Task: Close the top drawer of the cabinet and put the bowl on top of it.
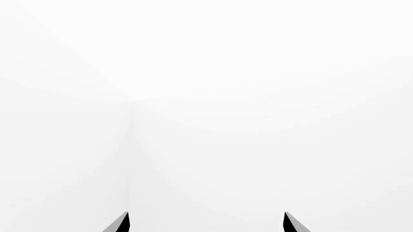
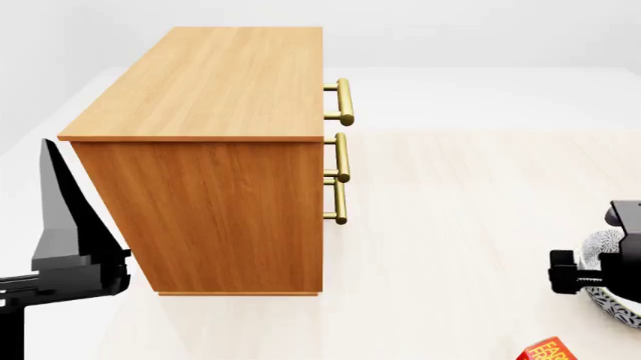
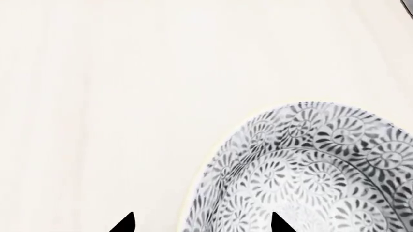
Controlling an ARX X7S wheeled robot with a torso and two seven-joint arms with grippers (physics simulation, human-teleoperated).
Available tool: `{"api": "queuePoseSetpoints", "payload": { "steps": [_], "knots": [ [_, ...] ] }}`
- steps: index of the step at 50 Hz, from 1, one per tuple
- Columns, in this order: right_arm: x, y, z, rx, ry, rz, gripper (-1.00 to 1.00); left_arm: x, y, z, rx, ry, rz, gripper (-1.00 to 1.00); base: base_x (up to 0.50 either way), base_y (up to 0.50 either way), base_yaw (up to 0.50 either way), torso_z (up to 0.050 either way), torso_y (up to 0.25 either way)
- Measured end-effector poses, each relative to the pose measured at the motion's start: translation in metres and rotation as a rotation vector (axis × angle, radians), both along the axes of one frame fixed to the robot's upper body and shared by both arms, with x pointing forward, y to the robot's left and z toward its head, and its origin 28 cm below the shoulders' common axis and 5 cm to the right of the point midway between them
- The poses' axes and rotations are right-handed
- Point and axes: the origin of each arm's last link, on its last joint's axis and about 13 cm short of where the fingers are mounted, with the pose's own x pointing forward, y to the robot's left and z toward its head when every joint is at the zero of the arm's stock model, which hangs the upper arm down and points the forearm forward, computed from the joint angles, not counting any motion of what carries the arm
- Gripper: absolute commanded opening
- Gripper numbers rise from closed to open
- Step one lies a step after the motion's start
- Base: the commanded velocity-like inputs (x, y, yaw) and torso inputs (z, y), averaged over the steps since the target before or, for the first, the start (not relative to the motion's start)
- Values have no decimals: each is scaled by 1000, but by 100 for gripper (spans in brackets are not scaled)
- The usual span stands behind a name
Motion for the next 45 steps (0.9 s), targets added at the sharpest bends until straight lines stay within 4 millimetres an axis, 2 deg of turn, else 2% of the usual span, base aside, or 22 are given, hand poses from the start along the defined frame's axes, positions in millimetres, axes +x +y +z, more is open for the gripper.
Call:
{"api": "queuePoseSetpoints", "payload": {
  "steps": [10, 26, 40, 41, 45],
  "knots": [
    [5, 0, -15, 3, 18, -31, 100, 1, 0, -1, 1, 1, -1, 100, 0, 0, 0, 0, 0],
    [15, 9, -28, 74, 2, -29, 100, 2, 0, -2, 0, 1, 0, 100, 0, 0, 0, 0, 0],
    [19, 12, -30, 79, -12, -46, 100, 1, 1, -2, -1, 2, 1, 100, 0, 0, 0, -2, 0],
    [19, 12, -31, 75, -14, -47, -100, 1, 1, -2, -1, 2, 1, 100, 0, 0, 0, 0, 0],
    [20, 10, -29, 26, -33, -66, -100, 1, 1, -2, -1, 3, 1, 100, 0, 0, 0, -3, 0]
  ]
}}
